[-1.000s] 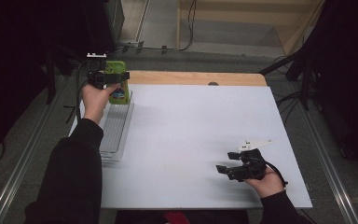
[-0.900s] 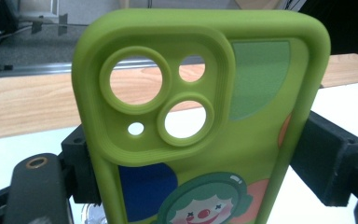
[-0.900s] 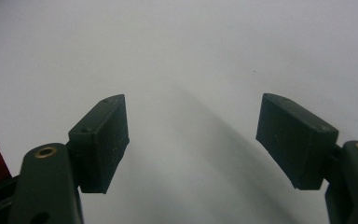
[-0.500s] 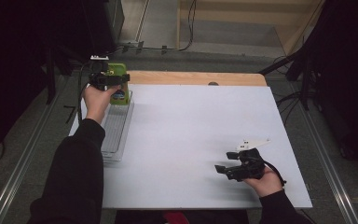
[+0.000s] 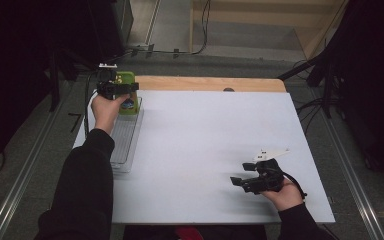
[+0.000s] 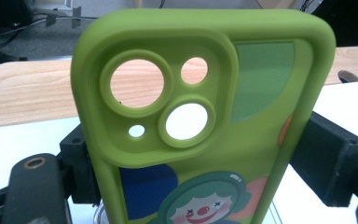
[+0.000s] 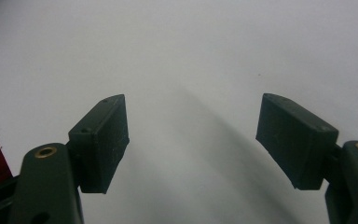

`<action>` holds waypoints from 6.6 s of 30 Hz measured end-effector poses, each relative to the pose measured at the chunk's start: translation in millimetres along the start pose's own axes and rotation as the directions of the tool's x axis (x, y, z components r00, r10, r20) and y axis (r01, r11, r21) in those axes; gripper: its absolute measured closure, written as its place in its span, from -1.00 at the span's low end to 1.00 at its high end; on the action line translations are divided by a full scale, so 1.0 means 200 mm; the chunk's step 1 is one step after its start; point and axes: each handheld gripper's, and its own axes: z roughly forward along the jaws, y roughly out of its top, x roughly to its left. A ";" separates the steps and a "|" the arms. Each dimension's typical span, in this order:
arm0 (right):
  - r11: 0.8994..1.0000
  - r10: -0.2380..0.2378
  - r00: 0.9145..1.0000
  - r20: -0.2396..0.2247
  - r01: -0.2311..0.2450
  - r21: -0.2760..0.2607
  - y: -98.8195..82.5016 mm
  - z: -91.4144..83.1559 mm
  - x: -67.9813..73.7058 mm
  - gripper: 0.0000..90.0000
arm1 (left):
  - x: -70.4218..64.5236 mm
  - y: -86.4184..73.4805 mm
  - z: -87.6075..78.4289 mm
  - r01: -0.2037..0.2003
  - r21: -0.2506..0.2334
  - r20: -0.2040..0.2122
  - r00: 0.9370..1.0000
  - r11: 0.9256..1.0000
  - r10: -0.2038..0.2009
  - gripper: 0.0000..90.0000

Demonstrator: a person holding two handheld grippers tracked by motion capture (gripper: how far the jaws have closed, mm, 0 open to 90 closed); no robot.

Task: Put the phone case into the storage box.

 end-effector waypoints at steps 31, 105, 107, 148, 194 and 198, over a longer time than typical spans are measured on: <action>1.000 0.003 1.000 0.000 -0.003 -0.002 0.00 0.00 0.01 -0.48 | -0.02 -0.01 0.00 -0.047 0.042 -0.011 0.999 0.998 0.047 -1.00; 1.000 0.014 1.000 -0.004 -0.014 -0.002 -0.01 -0.01 -0.01 -0.48 | -0.29 -0.07 -0.33 -0.194 0.198 0.405 0.909 0.961 0.100 -0.62; 1.000 0.013 1.000 -0.005 -0.013 -0.002 -0.01 -0.01 -0.01 -0.48 | -0.30 -0.08 -0.33 -0.195 0.192 0.419 0.903 0.962 0.100 -0.62; 0.999 0.043 0.999 -0.009 -0.043 0.006 -0.01 -0.01 -0.04 -0.48 | -0.43 -0.32 -0.39 -0.268 0.145 0.505 0.848 0.952 0.162 -0.63; 0.999 0.041 0.999 -0.020 -0.041 0.009 0.00 -0.01 -0.03 -0.48 | -0.48 -0.66 -0.55 -0.259 0.085 0.515 0.838 0.962 0.180 -0.62; 0.999 0.038 0.999 -0.019 -0.038 0.009 -0.01 -0.01 -0.03 -0.48 | -0.48 -0.69 -0.56 -0.265 0.080 0.520 0.833 0.961 0.187 -0.62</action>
